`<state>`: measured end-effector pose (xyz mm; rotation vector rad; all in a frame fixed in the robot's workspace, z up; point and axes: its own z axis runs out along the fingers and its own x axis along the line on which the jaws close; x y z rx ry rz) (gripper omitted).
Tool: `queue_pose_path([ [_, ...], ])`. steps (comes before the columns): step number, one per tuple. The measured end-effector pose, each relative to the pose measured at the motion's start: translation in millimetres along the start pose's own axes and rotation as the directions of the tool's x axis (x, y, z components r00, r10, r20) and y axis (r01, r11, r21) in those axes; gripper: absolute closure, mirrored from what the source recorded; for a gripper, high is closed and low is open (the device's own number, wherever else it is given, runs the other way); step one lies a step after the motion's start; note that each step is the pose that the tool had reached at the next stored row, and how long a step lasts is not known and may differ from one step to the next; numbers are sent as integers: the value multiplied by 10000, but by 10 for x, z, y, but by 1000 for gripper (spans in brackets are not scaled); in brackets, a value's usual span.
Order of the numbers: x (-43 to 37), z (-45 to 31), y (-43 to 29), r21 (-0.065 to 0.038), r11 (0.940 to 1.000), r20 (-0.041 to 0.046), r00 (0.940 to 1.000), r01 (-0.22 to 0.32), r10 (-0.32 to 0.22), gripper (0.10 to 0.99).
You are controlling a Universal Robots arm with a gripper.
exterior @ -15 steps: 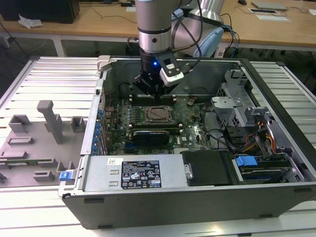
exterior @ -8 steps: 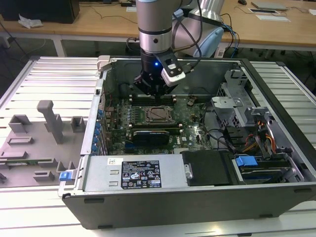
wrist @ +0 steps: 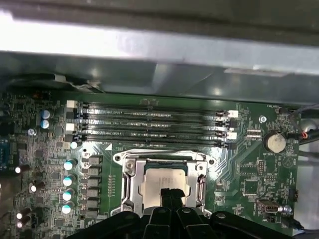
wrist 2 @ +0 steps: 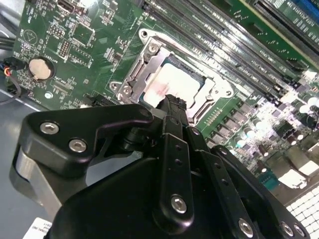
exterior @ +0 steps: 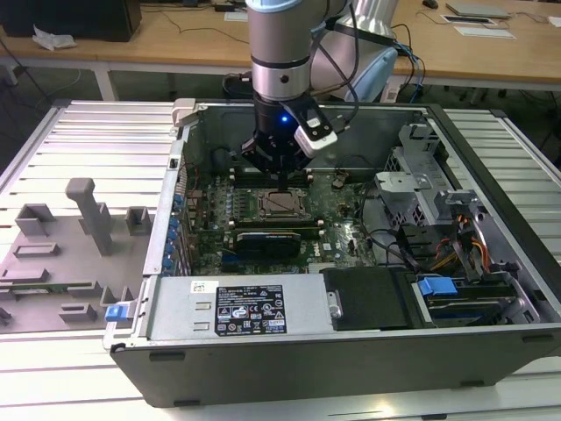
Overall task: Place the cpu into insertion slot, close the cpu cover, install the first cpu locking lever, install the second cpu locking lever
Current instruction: 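Install the first cpu locking lever, then install the second cpu locking lever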
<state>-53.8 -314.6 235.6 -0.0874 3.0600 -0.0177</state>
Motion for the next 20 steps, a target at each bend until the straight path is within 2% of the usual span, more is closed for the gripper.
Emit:
queue_pose_path([
  [15, 3, 5, -20, -6, 10000, -4, 10000, 55, -55, 980],
  [18, 10, 5, -41, -6, 10000, -4, 10000, 55, -55, 980],
  [20, 14, 5, -80, -5, 10000, -5, 10000, 54, -54, 980],
])
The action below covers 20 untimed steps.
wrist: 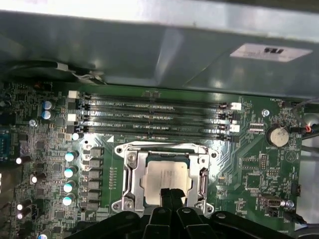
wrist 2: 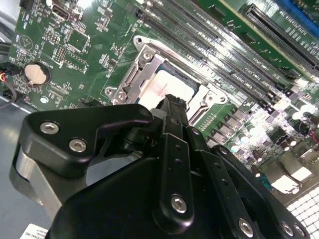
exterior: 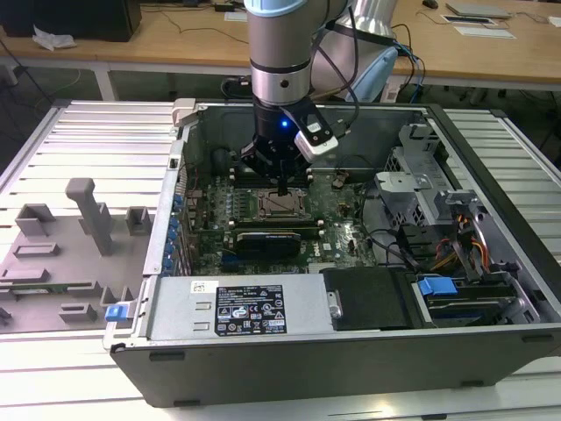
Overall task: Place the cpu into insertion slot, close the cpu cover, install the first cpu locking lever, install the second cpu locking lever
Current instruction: 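Install the second cpu locking lever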
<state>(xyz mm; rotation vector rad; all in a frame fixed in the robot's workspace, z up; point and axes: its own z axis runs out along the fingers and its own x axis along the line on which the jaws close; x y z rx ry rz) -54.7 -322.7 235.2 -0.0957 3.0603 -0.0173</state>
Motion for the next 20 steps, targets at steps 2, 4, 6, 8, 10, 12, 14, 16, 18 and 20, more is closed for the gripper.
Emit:
queue_pose_path([
  [2, 5, 0, -47, -1, 10000, 1, 10000, -2, 2, 980],
  [4, 8, -5, -98, -1, 10000, 1, 10000, -1, 1, 980],
  [6, 8, -60, -167, -2, 10000, 1, 10000, -1, 1, 980],
  [8, 12, -73, -251, -1, 10000, 0, 10000, -1, 1, 980],
  [10, 15, -72, -298, -30, 10000, 3, 10000, -3, 3, 980],
  [12, 18, -71, -329, -103, 9999, 7, 10000, -8, 8, 980],
  [14, 33, -68, -346, -284, 9996, 18, 10000, -24, 24, 980],
  [16, 60, -56, -369, -503, 9987, 31, 10000, -41, 42, 980],
  [18, 85, -37, -417, -641, 9979, 38, 10000, -51, 53, 980],
  [20, 97, -29, -453, -715, 9974, 43, 10000, -57, 61, 980],
])
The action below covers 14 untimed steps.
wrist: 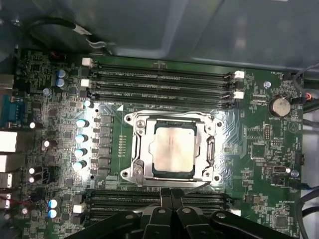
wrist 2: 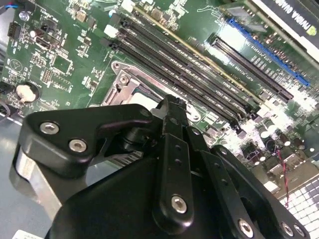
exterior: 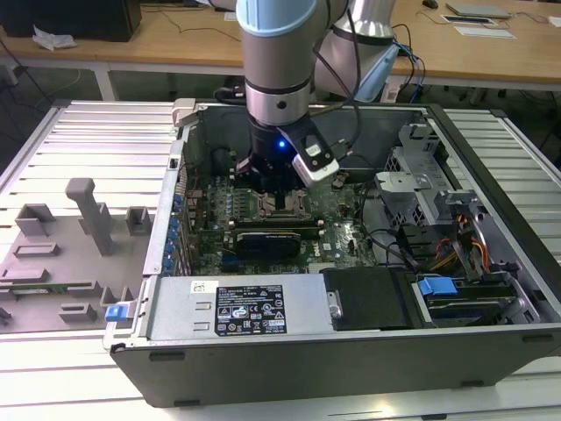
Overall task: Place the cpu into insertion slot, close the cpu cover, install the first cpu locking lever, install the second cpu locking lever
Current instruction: 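Install the second cpu locking lever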
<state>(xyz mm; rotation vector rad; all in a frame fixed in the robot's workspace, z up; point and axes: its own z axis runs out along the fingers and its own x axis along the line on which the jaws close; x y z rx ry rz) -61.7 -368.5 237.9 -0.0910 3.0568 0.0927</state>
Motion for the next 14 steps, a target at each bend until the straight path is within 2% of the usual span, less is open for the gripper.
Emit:
queue_pose_path([
  [6, 55, 30, -75, -329, 9995, 20, 10000, -25, 26, 980],
  [13, 57, 41, -77, -358, 9994, 18, 10000, -29, 29, 980],
  [14, 57, 47, -78, -415, 9991, 22, 10000, -30, 31, 980],
])
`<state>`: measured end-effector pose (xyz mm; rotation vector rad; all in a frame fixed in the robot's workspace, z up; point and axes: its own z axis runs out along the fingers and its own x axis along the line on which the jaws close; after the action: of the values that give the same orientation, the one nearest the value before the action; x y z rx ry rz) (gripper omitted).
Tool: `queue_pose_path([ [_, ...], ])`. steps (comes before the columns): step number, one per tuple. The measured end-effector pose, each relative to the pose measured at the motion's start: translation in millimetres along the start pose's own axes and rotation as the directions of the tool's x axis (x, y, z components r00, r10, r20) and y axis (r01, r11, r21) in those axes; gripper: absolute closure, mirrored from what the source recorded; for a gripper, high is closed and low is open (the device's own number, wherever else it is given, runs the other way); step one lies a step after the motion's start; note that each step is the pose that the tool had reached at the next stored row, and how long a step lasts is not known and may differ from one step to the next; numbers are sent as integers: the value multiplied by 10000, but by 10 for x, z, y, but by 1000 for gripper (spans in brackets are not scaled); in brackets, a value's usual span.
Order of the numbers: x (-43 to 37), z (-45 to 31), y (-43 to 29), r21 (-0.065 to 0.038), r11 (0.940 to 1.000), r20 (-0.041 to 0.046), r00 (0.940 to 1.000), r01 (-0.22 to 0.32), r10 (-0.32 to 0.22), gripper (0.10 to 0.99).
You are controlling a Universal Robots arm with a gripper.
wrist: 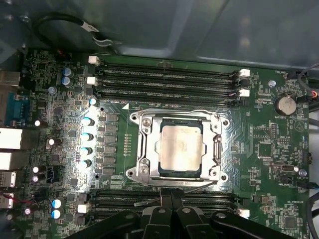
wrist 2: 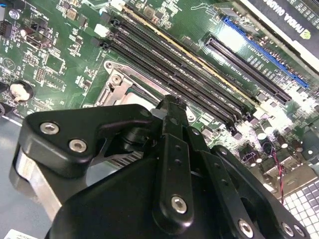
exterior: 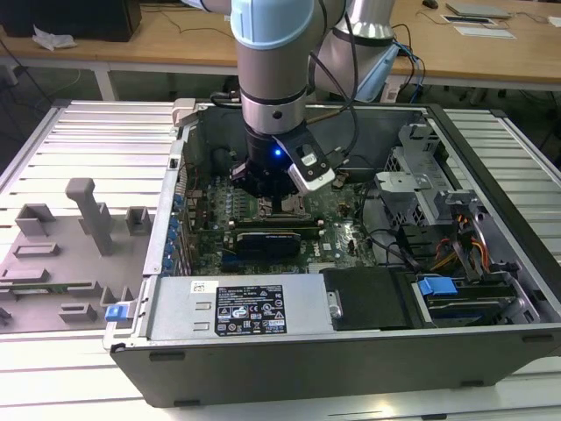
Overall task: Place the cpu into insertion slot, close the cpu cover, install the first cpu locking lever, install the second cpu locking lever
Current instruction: 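Install the second cpu locking lever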
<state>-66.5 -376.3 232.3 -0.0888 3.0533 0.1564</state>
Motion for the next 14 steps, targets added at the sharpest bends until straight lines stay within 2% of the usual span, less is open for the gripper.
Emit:
queue_pose_path([
  [2, 3, 13, -1, -119, 9999, 7, 10000, -12, 12, 980],
  [6, 14, 31, -17, -260, 9997, 16, 10000, -24, 24, 980],
  [7, 27, 31, -51, -364, 9993, 22, 10000, -31, 32, 980],
  [9, 34, 28, -86, -499, 9987, 30, 10000, -42, 44, 980],
  [10, 39, 28, -109, -624, 9980, 38, 10000, -52, 54, 980],
  [11, 47, 29, -129, -803, 9967, 48, 10000, -65, 69, 980],
  [12, 61, 34, -143, -923, 9957, 54, 10000, -74, 80, 980],
  [14, 81, 42, -158, -1018, 9948, 59, 9999, -81, 88, 980],
])
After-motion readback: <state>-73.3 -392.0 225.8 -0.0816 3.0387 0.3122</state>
